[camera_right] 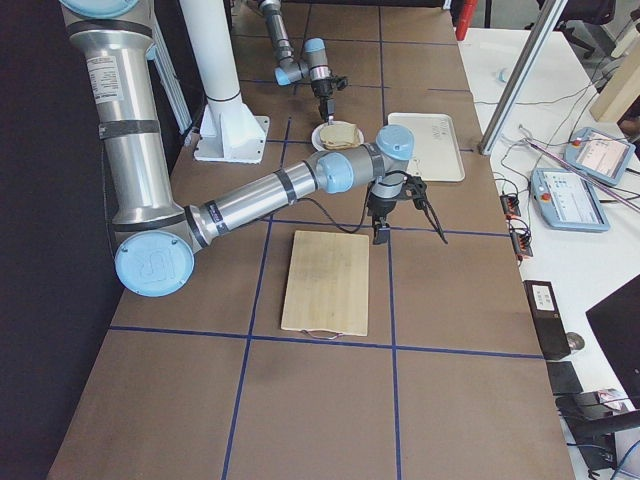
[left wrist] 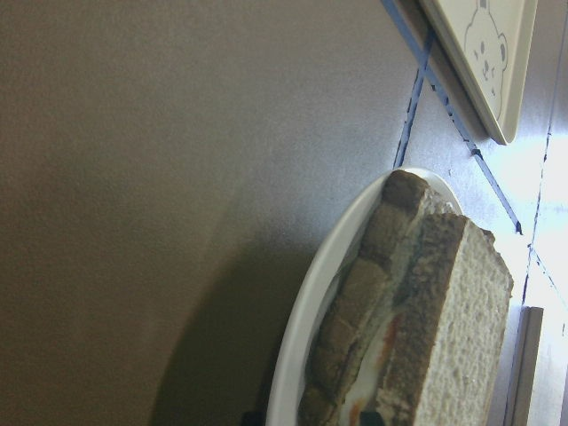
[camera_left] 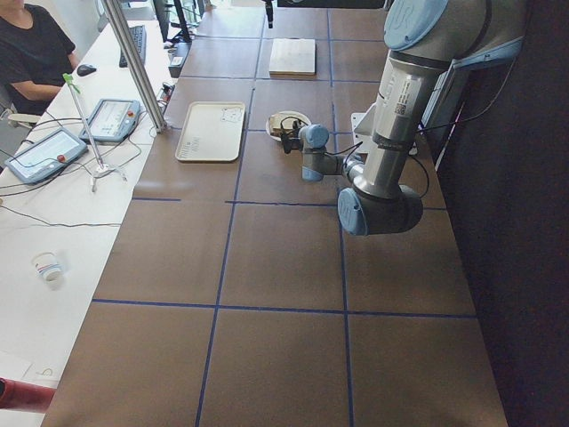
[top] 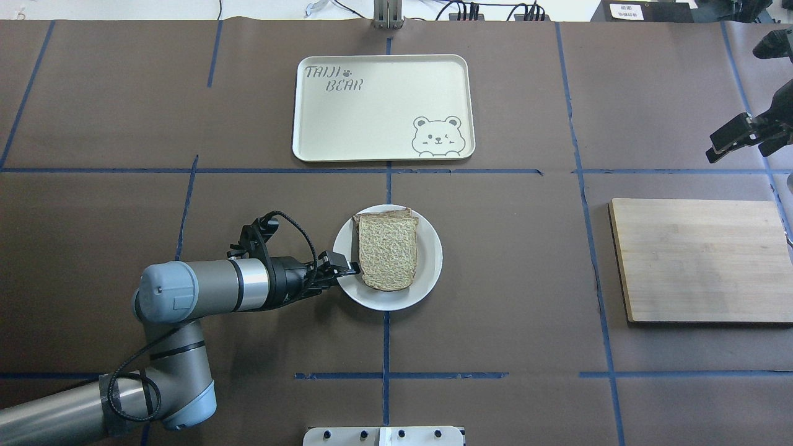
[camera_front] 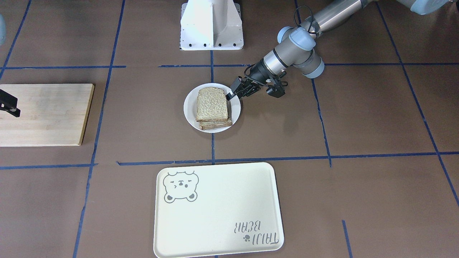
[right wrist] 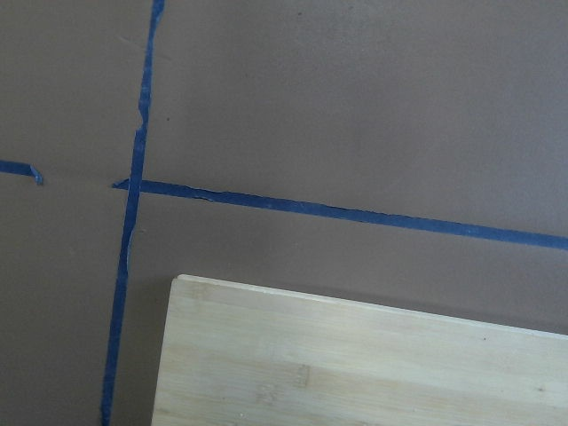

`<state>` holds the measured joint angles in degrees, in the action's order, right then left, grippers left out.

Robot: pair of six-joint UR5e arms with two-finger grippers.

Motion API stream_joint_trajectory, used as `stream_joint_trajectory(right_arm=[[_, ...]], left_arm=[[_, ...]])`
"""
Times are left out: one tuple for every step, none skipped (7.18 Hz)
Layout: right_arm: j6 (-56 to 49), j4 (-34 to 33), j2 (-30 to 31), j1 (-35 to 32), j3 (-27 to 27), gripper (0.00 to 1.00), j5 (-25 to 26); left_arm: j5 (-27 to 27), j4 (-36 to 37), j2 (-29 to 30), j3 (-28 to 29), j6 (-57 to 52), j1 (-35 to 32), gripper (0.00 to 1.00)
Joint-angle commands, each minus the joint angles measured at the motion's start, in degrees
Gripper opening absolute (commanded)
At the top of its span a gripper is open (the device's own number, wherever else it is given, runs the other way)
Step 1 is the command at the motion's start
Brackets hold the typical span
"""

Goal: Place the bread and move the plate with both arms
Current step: 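Move the left gripper to the plate rim nearest it and grip the rim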

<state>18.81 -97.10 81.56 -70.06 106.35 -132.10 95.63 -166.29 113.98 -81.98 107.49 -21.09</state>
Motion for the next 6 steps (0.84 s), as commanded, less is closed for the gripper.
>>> stream_joint_trajectory(right_arm=[[0.1,0.0,0.0,0.0,0.1,1.0,0.0],[0.1,0.1,0.0,0.0,0.1,1.0,0.0],[0.1,0.1,0.1,0.0,0.2,1.0,0.0],[0.2,0.0,0.1,-0.1,0.3,1.0,0.0],[0.2,0.1,0.1,-0.1,0.3,1.0,0.0],[0.3,0.0,0.1,-0.1,0.3,1.0,0.0]], left_arm=[[0.0,0.0,0.1,0.2,0.0,0.1,0.44],[0.0,0.0,0.2,0.2,-0.1,0.1,0.43],[-0.1,0.0,0.5,0.2,-0.1,0.1,0.42],[-0.1,0.0,1.0,0.8,-0.1,0.1,0.42],[-0.1,0.0,1.0,1.2,-0.1,0.1,0.42],[-0.1,0.0,1.2,1.2,-0.1,0.1,0.34]])
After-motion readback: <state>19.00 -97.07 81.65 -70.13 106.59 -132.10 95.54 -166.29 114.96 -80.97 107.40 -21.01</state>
